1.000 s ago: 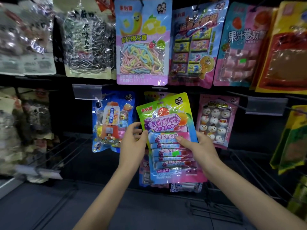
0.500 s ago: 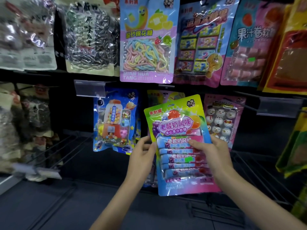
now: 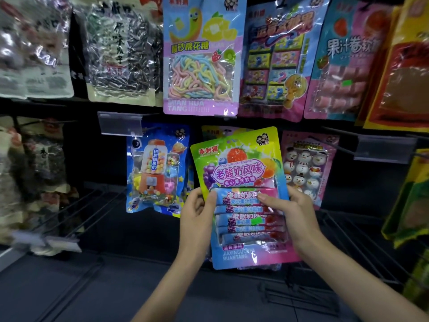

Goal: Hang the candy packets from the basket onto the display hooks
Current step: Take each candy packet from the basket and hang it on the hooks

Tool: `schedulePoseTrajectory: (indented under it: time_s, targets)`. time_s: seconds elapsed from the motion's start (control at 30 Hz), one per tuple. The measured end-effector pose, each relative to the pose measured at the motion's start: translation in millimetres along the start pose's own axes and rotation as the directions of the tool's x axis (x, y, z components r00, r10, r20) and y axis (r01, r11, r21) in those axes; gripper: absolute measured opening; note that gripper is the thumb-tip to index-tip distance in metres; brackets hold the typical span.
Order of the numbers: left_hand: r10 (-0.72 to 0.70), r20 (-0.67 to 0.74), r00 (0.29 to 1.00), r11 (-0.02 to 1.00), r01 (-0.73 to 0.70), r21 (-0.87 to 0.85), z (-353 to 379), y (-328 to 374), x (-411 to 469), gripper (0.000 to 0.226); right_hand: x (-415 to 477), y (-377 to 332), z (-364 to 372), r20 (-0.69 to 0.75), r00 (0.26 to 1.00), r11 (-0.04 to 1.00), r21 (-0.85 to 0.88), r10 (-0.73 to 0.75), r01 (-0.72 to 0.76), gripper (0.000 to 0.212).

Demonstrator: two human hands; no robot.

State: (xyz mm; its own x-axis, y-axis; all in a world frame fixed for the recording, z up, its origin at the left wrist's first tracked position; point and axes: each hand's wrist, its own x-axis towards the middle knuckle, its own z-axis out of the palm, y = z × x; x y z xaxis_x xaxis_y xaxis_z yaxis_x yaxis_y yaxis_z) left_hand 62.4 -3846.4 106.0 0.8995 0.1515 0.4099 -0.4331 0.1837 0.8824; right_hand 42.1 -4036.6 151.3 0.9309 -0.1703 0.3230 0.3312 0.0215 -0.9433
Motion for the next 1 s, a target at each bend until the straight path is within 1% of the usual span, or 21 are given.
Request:
schedulePoseTrajectory:
  time_s: [0.2, 0.33, 0.53, 0.7, 0.83, 0.93, 1.0]
  targets:
    - [0.026, -0.03, 0.999, 0.999, -0.026, 0.019, -0.6, -3.2, -3.4, 0.014, -4.6, 4.0, -2.5, 0.011, 1.0, 1.0, 0.016, 0.009, -0.009, 0.018]
    - [0.057, -0.034, 0.998, 0.998, -0.057, 0.014, -0.7, -3.4, -4.1, 0.016, -7.3, 4.6, -2.0, 0.016, 1.0, 1.0, 0.028, -0.003, 0.002, 0.017]
    - [0.084, -0.083, 0.993, 0.996, -0.087, -0.027, -1.7, -0.8, -4.3, 0.023, -7.6, 2.8, 3.3, 0.031, 0.999, 0.999, 0.032, -0.008, 0.007, 0.018]
    - [0.121, -0.121, 0.985, 0.992, -0.123, -0.013, -3.5, 3.7, -3.1, 0.019, -8.4, 2.0, 6.4, 0.049, 0.998, 0.998, 0.057, -0.032, 0.029, 0.017]
    - [0.131, -0.125, 0.984, 0.991, -0.132, 0.001, -4.3, 5.5, 1.1, 0.024, -8.0, 0.9, 11.4, 0.044, 0.998, 0.997, 0.06, -0.045, 0.042, 0.017]
    - [0.142, -0.126, 0.982, 0.99, -0.141, 0.019, -4.2, 6.8, 5.1, 0.019, -8.4, 1.6, 15.7, 0.04, 0.998, 0.996, 0.078, -0.043, 0.039, 0.016]
    - [0.137, -0.126, 0.983, 0.991, -0.136, 0.013, -4.4, 7.7, 6.8, 0.01, -8.8, 1.9, 18.3, 0.034, 0.998, 0.996, 0.079, -0.049, 0.046, 0.013]
